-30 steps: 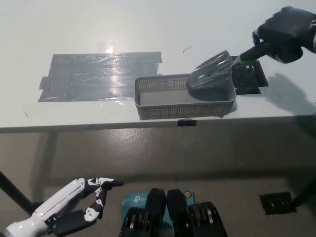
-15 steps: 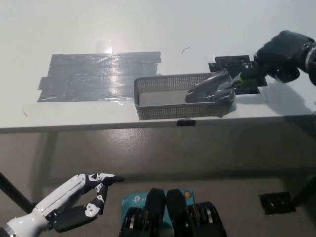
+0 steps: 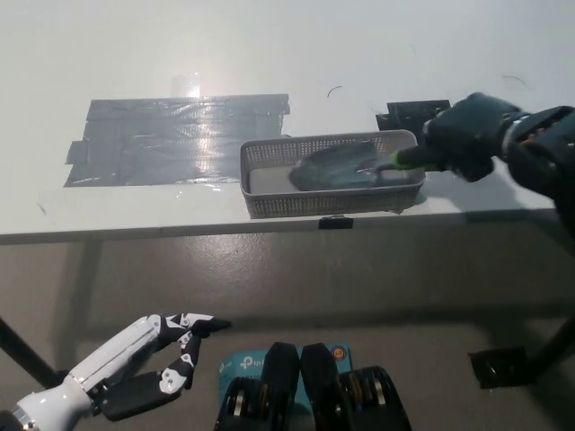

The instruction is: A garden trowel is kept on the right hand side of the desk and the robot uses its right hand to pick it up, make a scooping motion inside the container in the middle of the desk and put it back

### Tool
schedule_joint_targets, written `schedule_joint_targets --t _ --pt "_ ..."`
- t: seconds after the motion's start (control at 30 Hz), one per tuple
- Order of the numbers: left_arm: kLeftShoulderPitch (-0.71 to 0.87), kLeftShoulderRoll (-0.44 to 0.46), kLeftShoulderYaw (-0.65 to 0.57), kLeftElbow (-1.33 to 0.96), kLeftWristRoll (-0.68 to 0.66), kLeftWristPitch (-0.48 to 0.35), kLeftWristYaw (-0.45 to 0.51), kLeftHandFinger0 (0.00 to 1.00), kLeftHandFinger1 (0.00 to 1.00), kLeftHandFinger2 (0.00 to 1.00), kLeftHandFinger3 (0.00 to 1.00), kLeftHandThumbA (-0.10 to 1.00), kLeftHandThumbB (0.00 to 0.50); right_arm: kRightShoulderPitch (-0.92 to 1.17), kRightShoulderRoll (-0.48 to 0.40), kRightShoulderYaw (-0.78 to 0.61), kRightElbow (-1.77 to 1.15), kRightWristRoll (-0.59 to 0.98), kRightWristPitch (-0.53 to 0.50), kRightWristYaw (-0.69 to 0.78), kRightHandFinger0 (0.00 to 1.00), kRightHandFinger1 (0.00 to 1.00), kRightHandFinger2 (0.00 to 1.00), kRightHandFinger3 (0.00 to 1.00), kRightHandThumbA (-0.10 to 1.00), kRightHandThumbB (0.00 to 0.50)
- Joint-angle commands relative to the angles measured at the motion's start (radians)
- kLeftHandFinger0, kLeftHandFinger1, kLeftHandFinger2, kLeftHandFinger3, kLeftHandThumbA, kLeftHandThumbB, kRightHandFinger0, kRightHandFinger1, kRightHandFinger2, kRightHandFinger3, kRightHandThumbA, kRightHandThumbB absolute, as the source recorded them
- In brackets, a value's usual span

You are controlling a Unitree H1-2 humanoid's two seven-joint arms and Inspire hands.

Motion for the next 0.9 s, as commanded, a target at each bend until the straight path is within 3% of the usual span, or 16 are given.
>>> schedule_joint_targets --t 0.0,0.07,0.17,0.33,0.37,0.43,0.53,0.57,0.6,0.63,0.67,0.7,0.73,0.77,0.8,0.87 --pt "-0.014 0.024 -0.002 -0.029 -0.001 -0.015 -0.018 0.94 0.89 0.82 0.91 1.00 0.486 -0.082 0.020 -0.005 0.003 -0.019 0.024 -0.036 0.00 0.18 0.51 0.48 -0.10 0.000" --pt "-0.016 0.025 -0.004 -0.029 0.000 -0.005 -0.019 0.95 0.89 0.81 0.91 1.00 0.500 -0.106 0.049 0.000 0.023 -0.032 0.040 -0.043 0.00 0.15 0.50 0.56 -0.10 0.000" --pt "-0.019 0.024 -0.009 -0.027 0.000 -0.003 -0.020 0.96 0.89 0.81 0.92 1.00 0.475 -0.129 0.070 0.008 0.056 -0.045 0.030 -0.076 0.00 0.08 0.41 0.52 -0.10 0.000" --pt "-0.020 0.021 -0.014 -0.023 0.002 -0.011 -0.018 0.94 0.88 0.81 0.93 1.00 0.479 -0.140 0.081 0.010 0.086 -0.046 0.012 -0.112 0.00 0.07 0.41 0.47 -0.10 0.000" --pt "-0.014 0.025 -0.014 -0.024 0.003 -0.010 -0.019 0.95 0.89 0.82 0.92 1.00 0.475 -0.137 0.089 -0.008 0.092 -0.021 0.022 -0.113 0.00 0.03 0.39 0.33 -0.10 0.000" --pt "-0.012 0.026 -0.014 -0.026 0.005 -0.013 -0.019 0.96 0.89 0.81 0.92 1.00 0.468 -0.130 0.091 -0.039 0.087 0.011 0.051 -0.097 0.00 0.07 0.46 0.30 -0.10 0.005" --pt "-0.005 0.028 -0.013 -0.024 0.004 -0.018 -0.020 0.95 0.89 0.81 0.91 1.00 0.496 -0.112 0.085 -0.108 0.068 0.072 0.093 -0.069 0.02 0.27 0.56 0.65 -0.10 0.068" --pt "-0.004 0.027 -0.012 -0.021 0.002 -0.023 -0.020 0.94 0.89 0.81 0.91 1.00 0.492 -0.108 0.075 -0.122 0.058 0.081 0.094 -0.065 0.01 0.29 0.50 0.64 -0.10 0.088" --pt "0.002 0.026 -0.007 -0.020 -0.001 -0.030 -0.018 0.93 0.88 0.80 0.91 1.00 0.482 -0.109 0.076 -0.137 0.054 0.090 0.107 -0.061 0.00 0.23 0.41 0.61 -0.10 0.098" --pt "0.004 0.026 -0.006 -0.020 -0.001 -0.031 -0.017 0.92 0.88 0.80 0.91 1.00 0.481 -0.110 0.078 -0.140 0.055 0.090 0.108 -0.060 0.00 0.23 0.40 0.61 -0.10 0.100" --pt "0.006 0.029 -0.005 -0.021 0.004 -0.027 -0.014 0.92 0.88 0.81 0.91 1.00 0.481 -0.117 0.053 -0.169 0.058 0.137 0.088 -0.048 0.21 0.47 0.61 0.75 -0.10 0.101" --pt "0.012 0.029 0.000 -0.018 0.001 -0.035 -0.013 0.92 0.88 0.81 0.91 1.00 0.475 -0.126 0.053 -0.183 0.064 0.157 0.078 -0.050 0.08 0.31 0.38 0.58 -0.10 0.024" --pt "0.017 0.029 0.003 -0.017 -0.001 -0.040 -0.012 0.92 0.88 0.80 0.91 1.00 0.473 -0.130 0.055 -0.188 0.069 0.165 0.073 -0.051 0.00 0.25 0.36 0.52 -0.10 0.026" --pt "0.020 0.029 0.002 -0.014 0.001 -0.041 -0.013 0.93 0.88 0.81 0.90 1.00 0.483 -0.141 0.045 -0.252 0.062 0.243 0.100 -0.029 0.00 0.07 0.27 0.16 -0.10 0.059" --pt "0.026 0.028 0.003 -0.015 0.001 -0.034 -0.011 0.93 0.88 0.81 0.91 1.00 0.493 -0.145 0.045 -0.279 0.046 0.261 0.145 -0.006 0.00 0.12 0.40 0.08 -0.10 0.077" --pt "0.035 0.029 0.003 -0.014 0.000 -0.027 -0.011 0.94 0.89 0.83 0.91 1.00 0.490 -0.148 0.051 -0.345 0.055 0.353 0.141 -0.005 0.00 0.15 0.38 0.07 -0.10 0.201"
